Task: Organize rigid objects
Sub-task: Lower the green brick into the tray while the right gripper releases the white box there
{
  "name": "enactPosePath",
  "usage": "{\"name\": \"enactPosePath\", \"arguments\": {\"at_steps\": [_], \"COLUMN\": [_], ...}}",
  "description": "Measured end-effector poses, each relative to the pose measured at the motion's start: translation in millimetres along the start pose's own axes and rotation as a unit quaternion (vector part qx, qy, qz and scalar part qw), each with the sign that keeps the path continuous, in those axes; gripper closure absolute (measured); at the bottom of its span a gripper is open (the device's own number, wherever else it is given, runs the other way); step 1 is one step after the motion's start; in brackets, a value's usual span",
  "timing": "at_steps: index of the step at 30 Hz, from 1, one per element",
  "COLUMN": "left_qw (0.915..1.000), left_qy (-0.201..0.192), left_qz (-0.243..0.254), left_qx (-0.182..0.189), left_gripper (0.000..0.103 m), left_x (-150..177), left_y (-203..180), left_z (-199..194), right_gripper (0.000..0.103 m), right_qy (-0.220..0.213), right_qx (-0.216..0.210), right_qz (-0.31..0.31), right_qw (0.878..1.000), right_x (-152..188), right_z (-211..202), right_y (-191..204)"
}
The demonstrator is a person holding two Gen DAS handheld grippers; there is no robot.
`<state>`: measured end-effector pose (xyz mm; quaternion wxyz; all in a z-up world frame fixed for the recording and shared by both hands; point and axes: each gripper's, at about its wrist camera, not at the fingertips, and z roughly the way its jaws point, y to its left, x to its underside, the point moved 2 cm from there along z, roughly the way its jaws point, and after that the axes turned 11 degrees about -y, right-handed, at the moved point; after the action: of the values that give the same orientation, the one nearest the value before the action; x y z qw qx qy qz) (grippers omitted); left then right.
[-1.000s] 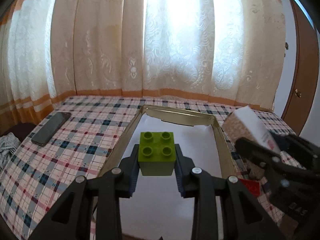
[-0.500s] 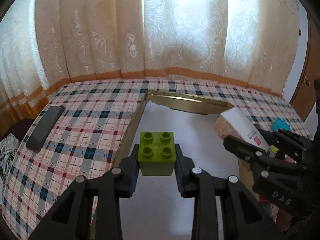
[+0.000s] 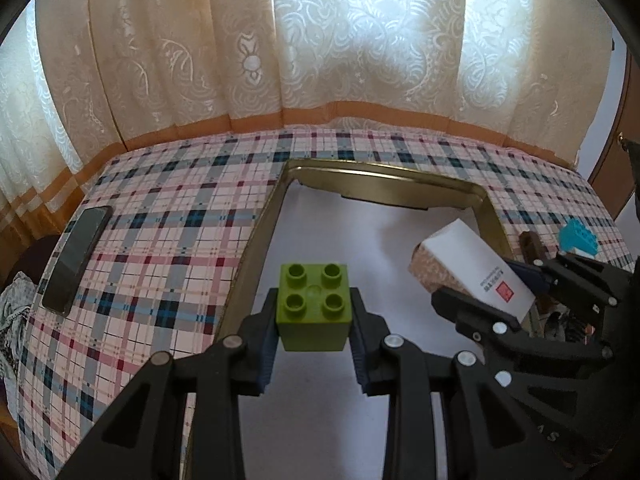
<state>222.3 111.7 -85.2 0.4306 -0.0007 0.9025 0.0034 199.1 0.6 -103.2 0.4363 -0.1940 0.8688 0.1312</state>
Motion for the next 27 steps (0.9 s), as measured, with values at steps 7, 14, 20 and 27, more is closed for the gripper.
{"name": "enactPosePath", "arguments": {"at_steps": [7,14,20,27], "left_qw": [1.0,0.9993,0.9972,0.9945], "left_qy": [0.003,-0.031,-0.075,-0.1], "left_qz": [0.001,-0.006,-0.009,-0.011], "left_qx": [-0.004,-0.019,-0.002,0.028], "left_gripper": [0.071,0.042,0.034,0.034], "left_x": [-1,-1,7,26], "left_y": [3,8,-8,-41], "left_z": [1,-15,-42,-66], "right_gripper": [0.044,0.039,0.037,0.035], "right_qy": [-0.001,-0.026,-0.054,-0.087], "right_qx": [-0.007,-0.01,-0.011,0.009], "right_qz": [0.013,0.034,0.038,0.045], "right_qw": [1.0,0.999,0.998,0.995], "right_x": [0,1,6,30], "right_z": [4,-13,-47,-103], "right_y": [-2,-7,-15,-44]}}
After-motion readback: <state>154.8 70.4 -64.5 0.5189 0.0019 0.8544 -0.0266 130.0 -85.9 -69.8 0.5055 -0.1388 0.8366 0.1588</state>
